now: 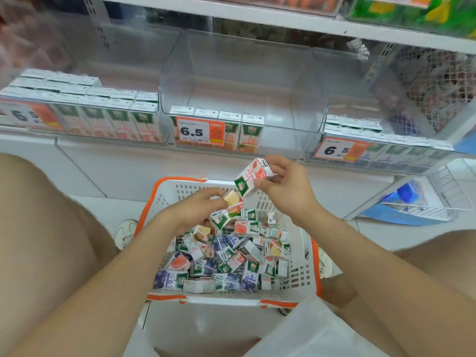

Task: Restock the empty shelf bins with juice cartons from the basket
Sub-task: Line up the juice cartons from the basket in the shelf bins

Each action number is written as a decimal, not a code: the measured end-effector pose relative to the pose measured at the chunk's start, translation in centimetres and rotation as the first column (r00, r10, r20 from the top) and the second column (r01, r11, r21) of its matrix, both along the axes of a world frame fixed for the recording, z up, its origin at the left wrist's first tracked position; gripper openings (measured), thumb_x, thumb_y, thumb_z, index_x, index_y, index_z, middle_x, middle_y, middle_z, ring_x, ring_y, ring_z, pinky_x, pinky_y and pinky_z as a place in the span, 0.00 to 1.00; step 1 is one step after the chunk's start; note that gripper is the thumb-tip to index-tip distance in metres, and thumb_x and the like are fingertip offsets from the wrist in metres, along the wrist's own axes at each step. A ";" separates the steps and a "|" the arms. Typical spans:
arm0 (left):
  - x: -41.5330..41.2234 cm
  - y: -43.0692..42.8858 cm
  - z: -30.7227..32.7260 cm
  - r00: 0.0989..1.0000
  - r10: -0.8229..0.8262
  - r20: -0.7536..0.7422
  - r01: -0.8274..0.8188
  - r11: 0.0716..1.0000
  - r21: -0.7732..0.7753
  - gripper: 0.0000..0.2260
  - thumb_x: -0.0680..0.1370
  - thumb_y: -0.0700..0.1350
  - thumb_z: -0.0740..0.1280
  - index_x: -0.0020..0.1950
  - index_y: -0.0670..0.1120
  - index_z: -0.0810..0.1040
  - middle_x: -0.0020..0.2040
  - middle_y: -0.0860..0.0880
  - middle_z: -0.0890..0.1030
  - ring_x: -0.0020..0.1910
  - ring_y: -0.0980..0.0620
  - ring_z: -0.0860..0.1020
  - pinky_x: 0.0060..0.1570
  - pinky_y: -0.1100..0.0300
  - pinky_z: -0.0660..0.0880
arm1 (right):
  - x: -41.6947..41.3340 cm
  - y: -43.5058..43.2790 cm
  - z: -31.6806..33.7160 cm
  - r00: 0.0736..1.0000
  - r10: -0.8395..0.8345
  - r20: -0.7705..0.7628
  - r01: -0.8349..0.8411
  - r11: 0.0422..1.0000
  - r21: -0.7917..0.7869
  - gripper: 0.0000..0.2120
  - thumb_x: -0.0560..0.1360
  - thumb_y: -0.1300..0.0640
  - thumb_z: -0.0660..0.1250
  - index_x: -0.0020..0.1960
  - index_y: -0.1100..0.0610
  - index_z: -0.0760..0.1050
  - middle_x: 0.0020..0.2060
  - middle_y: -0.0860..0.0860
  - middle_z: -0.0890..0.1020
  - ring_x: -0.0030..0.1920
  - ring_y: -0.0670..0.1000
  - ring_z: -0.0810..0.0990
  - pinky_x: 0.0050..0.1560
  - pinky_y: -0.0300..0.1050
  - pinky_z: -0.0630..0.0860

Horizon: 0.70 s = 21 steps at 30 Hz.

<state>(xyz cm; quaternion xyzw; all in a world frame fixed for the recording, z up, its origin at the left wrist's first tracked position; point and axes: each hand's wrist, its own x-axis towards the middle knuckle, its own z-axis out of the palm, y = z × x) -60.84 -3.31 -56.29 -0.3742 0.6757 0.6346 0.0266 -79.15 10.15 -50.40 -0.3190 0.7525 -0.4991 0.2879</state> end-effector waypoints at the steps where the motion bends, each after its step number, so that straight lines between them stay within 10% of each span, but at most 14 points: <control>1: 0.1 -0.1 0.9 1.000 -0.015 0.007 0.015 0.999 -0.030 0.08 0.83 0.51 0.67 0.61 0.60 0.80 0.65 0.54 0.78 0.58 0.53 0.77 0.50 0.55 0.75 | 0.5 0.0 0.6 1.000 -0.012 0.013 0.012 0.998 -0.053 0.25 0.75 0.65 0.77 0.68 0.53 0.76 0.52 0.41 0.84 0.46 0.44 0.85 0.57 0.50 0.84; 7: 0.9 -1.8 6.5 0.998 -0.037 -0.056 0.031 0.994 -0.102 0.09 0.83 0.49 0.69 0.63 0.55 0.81 0.60 0.48 0.83 0.54 0.50 0.80 0.43 0.55 0.80 | 2.6 -0.5 2.5 0.983 -0.034 0.182 0.079 0.966 -0.245 0.30 0.78 0.67 0.72 0.75 0.47 0.71 0.58 0.49 0.81 0.52 0.47 0.84 0.55 0.46 0.83; 14: 3.5 -6.2 13.2 0.998 0.018 -0.062 -0.040 0.926 -0.375 0.13 0.76 0.50 0.78 0.57 0.48 0.81 0.50 0.47 0.87 0.46 0.50 0.84 0.44 0.54 0.79 | 3.7 -2.7 4.2 0.932 0.272 0.241 -0.255 0.962 -0.101 0.23 0.72 0.74 0.73 0.63 0.55 0.82 0.56 0.56 0.85 0.46 0.48 0.84 0.40 0.42 0.79; 18: 5.3 -7.6 16.9 0.990 0.029 -0.139 -0.087 0.900 -0.427 0.14 0.74 0.46 0.81 0.53 0.43 0.80 0.46 0.45 0.87 0.38 0.55 0.83 0.34 0.64 0.76 | 5.8 -4.9 6.2 0.925 0.351 0.145 -0.328 0.931 -0.158 0.17 0.71 0.65 0.80 0.57 0.56 0.83 0.51 0.54 0.87 0.50 0.55 0.87 0.42 0.47 0.84; 21: 7.1 -9.0 19.1 0.977 0.070 -0.203 -0.165 0.848 -0.504 0.12 0.74 0.53 0.80 0.49 0.47 0.85 0.45 0.46 0.88 0.44 0.47 0.85 0.45 0.53 0.81 | 7.7 -7.3 7.4 0.942 0.329 -0.068 -0.336 0.914 -0.226 0.20 0.72 0.61 0.78 0.61 0.50 0.80 0.52 0.48 0.84 0.53 0.53 0.84 0.46 0.58 0.85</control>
